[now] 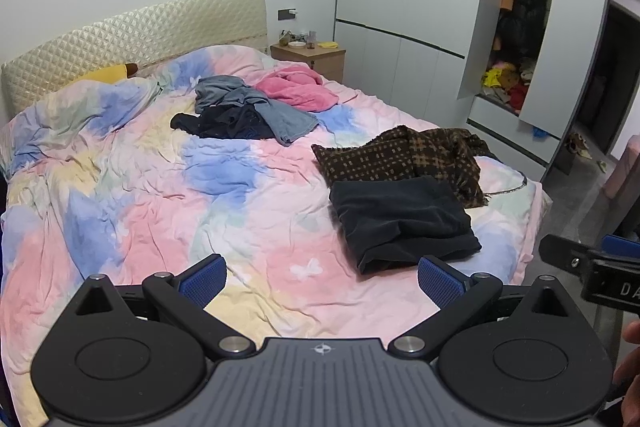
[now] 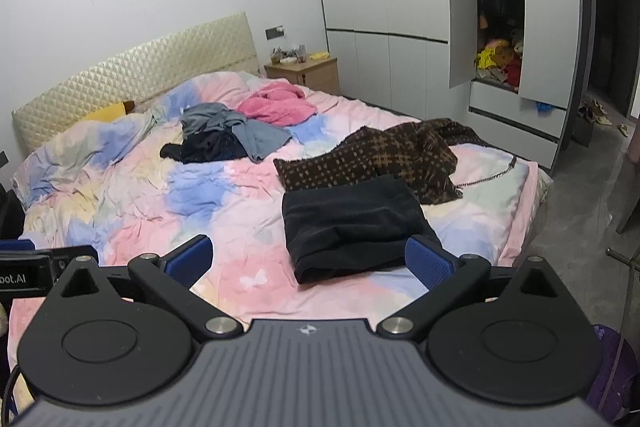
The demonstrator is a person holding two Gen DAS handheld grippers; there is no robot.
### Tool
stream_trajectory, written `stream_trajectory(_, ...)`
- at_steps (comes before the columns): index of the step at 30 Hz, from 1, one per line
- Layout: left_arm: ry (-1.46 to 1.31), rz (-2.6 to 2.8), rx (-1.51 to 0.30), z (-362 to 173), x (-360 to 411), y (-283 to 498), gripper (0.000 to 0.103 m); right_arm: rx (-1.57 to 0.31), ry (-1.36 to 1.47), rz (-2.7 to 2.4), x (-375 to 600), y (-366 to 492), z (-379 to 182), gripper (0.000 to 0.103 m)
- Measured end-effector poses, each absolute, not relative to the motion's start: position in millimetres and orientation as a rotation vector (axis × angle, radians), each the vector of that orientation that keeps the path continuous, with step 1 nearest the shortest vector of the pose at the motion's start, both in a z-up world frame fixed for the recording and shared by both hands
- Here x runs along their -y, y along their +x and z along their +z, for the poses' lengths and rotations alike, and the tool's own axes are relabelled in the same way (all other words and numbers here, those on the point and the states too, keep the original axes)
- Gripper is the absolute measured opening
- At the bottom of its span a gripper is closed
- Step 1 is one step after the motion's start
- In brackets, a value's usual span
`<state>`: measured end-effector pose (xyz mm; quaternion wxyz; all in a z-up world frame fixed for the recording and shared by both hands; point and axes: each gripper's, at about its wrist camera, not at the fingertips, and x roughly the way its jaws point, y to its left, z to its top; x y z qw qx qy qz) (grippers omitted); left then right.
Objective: Fold clothes
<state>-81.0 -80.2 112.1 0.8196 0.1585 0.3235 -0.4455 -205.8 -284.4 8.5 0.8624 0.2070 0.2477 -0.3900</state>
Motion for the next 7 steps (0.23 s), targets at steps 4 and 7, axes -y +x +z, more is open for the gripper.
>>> stream_trajectory(4,0.347,-0.951,-0.693,109.0,83.3,-81.2,0.103,-0.535,0.445,-0.818,285.7,-204.9,4.2,0.103)
stream_trajectory(7,0.35,-0.95,-0.693,108.2,85.2,-81.6,0.103,-0.537,0.448,-0.82,286.8,-204.3,3.9,0.103)
